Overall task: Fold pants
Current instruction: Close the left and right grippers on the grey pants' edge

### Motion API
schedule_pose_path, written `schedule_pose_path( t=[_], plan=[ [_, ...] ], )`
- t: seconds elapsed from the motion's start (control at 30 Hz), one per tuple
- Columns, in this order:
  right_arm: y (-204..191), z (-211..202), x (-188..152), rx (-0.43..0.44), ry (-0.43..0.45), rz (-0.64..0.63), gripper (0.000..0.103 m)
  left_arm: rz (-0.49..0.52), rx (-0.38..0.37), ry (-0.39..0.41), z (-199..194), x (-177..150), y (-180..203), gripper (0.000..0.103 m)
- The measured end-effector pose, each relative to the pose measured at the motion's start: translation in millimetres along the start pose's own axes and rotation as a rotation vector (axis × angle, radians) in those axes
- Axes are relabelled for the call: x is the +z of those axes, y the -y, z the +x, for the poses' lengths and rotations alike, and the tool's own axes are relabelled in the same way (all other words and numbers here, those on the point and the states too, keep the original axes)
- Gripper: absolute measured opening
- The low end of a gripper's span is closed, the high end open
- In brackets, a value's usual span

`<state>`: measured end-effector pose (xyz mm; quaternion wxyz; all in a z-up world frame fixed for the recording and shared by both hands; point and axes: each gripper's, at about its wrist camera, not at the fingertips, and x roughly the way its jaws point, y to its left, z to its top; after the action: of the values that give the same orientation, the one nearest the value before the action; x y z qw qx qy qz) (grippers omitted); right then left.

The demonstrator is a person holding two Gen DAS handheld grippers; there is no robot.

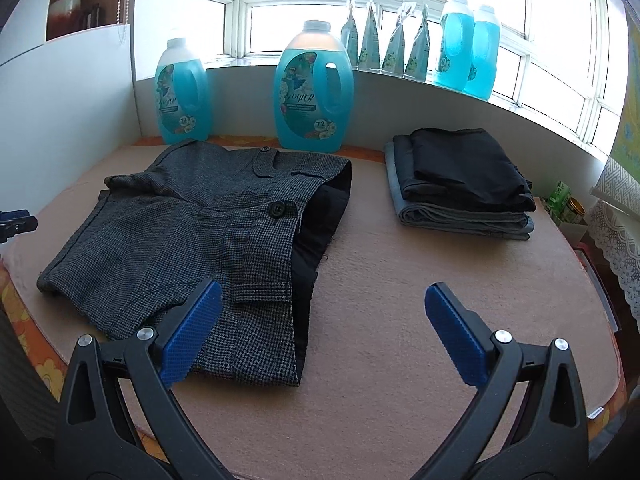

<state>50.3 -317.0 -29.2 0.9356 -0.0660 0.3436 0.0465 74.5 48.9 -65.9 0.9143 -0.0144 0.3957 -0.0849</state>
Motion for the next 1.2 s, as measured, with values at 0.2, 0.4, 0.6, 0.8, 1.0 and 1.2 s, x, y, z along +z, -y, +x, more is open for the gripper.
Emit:
schedule_pose_path(
  t=[0.2, 0.4, 0.6, 0.8, 1.0, 1.2],
  plan=[
    [-28.5, -3.2, -17.3, 0.093, -0.057, -0.197, 0.09, 0.122, -0.048, -0.066, -6.6, -25.0, 26.6, 0.057],
    [-58.4, 6.8, -33.3, 0.141, -0.114, -0.371, 0.083, 0.24, -0.08, -0.115, 0.1, -44.5, 58.6, 0.041],
    [-72.1, 24.6, -44.4, 0.152, -0.178, -0.47, 0.073, 0.299, -0.05, -0.109, 9.8, -49.3, 73.4, 0.039],
    [-76.8, 30.5, -47.6, 0.174, -0.191, -0.515, 0.071, 0.332, -0.002, -0.096, 18.2, -48.1, 78.6, 0.031],
    [-86.6, 39.0, -52.6, 0.153, -0.204, -0.582, 0.065, 0.319, -0.016, -0.091, 22.7, -46.2, 76.2, 0.013],
    [-84.6, 45.5, -51.4, 0.109, -0.208, -0.596, 0.047, 0.292, -0.034, -0.076, 19.9, -42.6, 70.9, 0.008]
  ],
)
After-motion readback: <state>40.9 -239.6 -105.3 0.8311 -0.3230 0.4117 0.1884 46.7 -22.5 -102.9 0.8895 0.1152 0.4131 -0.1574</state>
